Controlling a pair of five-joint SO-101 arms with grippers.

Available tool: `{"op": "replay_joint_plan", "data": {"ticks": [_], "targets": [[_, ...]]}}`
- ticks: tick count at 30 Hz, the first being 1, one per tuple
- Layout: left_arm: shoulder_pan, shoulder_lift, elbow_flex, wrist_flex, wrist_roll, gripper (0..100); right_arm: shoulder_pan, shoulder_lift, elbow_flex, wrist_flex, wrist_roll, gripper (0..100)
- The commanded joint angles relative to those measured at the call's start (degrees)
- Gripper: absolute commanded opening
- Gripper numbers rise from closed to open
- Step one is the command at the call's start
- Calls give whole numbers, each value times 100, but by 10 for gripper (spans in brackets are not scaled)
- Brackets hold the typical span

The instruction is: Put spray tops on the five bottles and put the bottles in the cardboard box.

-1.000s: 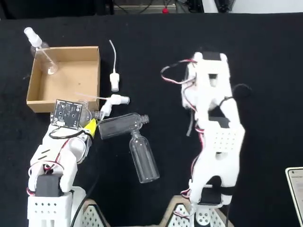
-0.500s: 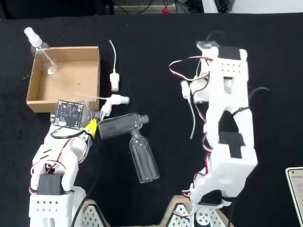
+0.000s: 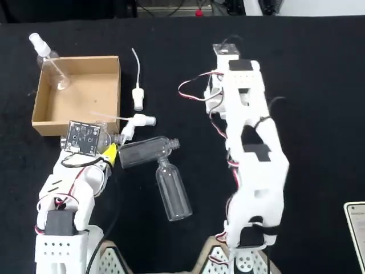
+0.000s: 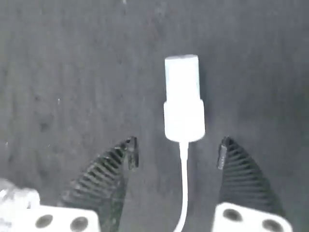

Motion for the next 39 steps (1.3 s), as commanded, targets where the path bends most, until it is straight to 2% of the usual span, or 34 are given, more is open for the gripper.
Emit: {"op": "replay_joint_plan", "data": {"ticks": [1, 6, 11, 18, 22, 28, 33, 39], "targets": [[84, -70, -40, -123, 26, 95, -53, 338, -884, -35, -44, 246], [84, -70, -40, -123, 26, 95, 97, 1015, -1543, 62, -35, 178], [84, -70, -31, -123, 26, 95, 105, 1253, -2053, 747, -26, 9], [84, -70, -57, -114, 26, 95, 457, 769, -3556, 1925, -35, 11], [127, -70, -163, -114, 62, 95, 677, 268, -3934, 2031, -62, 11], [884, -70, -259, -105, 62, 95, 659, -1323, -2580, 2031, -123, 11], [1516, -70, -365, -114, 62, 95, 659, -3160, -1314, 1837, -457, 11], [2598, -70, -725, -246, 35, 95, 378, -4901, -497, 1486, -897, 11]]}}
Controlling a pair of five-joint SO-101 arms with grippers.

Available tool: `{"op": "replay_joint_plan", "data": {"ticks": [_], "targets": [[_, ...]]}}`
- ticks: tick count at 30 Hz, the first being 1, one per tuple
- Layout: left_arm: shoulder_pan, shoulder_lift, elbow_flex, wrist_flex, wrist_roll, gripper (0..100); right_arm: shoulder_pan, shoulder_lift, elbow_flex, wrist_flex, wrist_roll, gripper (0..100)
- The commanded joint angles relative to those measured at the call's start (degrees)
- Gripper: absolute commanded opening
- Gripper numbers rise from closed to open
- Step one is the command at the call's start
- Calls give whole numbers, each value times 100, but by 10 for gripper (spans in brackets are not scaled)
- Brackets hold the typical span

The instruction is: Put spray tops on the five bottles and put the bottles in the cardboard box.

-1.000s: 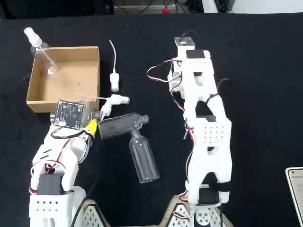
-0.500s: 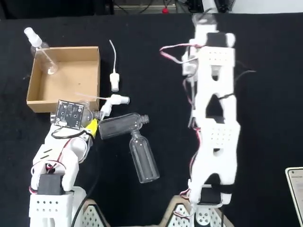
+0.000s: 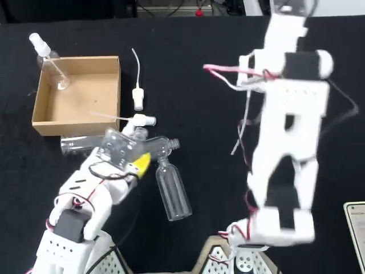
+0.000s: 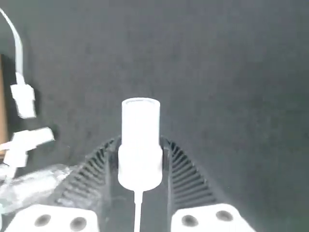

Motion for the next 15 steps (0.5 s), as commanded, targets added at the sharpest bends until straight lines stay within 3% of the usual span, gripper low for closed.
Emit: {"op": "replay_joint_plan", "data": {"ticks": [1, 7, 15], "targets": [[831, -70, -576, -352, 35, 95, -334, -1182, 233, -264, -316, 11], [1358, -70, -444, -985, 70, 95, -879, -2070, 259, -695, -756, 11], [1402, -70, -338, -1125, 70, 95, -1679, -2316, 312, -1407, -774, 11]]}}
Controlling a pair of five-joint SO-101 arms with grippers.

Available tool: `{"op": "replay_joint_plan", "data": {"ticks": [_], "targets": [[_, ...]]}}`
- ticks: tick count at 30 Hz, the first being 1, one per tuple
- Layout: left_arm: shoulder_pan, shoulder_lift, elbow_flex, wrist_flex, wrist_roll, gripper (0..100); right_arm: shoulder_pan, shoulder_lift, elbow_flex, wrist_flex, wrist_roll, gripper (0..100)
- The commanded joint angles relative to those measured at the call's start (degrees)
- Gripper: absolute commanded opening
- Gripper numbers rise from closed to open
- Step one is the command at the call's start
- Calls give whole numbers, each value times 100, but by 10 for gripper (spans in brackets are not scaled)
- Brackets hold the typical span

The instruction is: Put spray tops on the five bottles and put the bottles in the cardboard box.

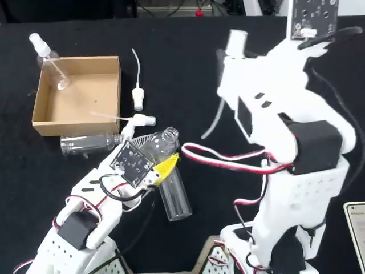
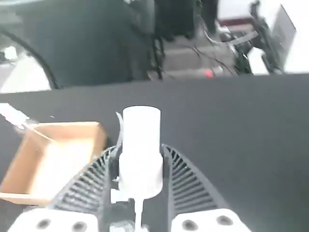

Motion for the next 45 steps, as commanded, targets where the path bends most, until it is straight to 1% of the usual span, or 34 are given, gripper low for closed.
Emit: {"op": "replay_joint_plan", "data": {"ticks": [1, 4, 8, 16, 25, 33, 42, 45], "targets": [[75, -70, -127, -158, 70, 95, -308, -154, -4, -501, -185, 11], [75, -70, -127, -158, 70, 95, -431, -145, 4, -668, -501, 11], [75, -70, -127, -167, 70, 95, -492, -145, 101, -888, -580, 11], [66, -79, -84, -413, 70, 95, -475, -198, 1332, -1670, -580, 11], [75, -79, -75, -492, 70, 95, -510, -259, 1543, -1600, -589, 11], [75, -79, -75, -466, 70, 95, -501, -1007, 1349, -1644, -580, 11], [75, -79, -75, -448, 70, 95, -1090, -1059, 1596, -1618, -580, 11], [75, -79, -75, -448, 70, 95, -1134, -1077, 1903, -1653, -571, 11]]}}
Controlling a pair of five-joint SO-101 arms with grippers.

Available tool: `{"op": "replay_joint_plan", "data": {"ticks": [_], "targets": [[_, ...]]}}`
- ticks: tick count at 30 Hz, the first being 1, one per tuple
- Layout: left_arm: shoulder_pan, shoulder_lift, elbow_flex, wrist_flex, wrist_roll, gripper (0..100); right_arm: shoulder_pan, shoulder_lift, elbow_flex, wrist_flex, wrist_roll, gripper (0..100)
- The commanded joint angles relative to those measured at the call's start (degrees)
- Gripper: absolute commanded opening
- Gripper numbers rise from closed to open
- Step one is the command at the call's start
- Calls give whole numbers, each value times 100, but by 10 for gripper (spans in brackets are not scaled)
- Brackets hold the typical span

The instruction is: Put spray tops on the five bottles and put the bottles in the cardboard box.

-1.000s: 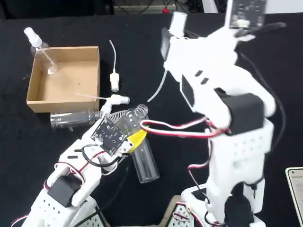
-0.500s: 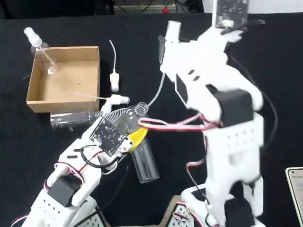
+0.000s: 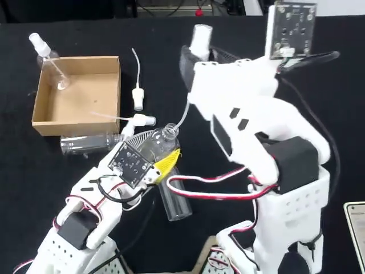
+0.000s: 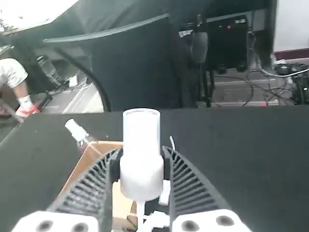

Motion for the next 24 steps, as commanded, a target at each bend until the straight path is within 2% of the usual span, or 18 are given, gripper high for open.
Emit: {"op": "replay_joint_plan", "data": {"ticks": [1, 8, 24], "targets": [[75, -79, -75, -97, 70, 95, -123, -163, 295, -149, -44, 11], [75, -79, -75, -97, 70, 95, -105, -180, 866, -149, -35, 11], [75, -79, -75, -97, 70, 95, -141, -180, 13, -352, -70, 11]]}}
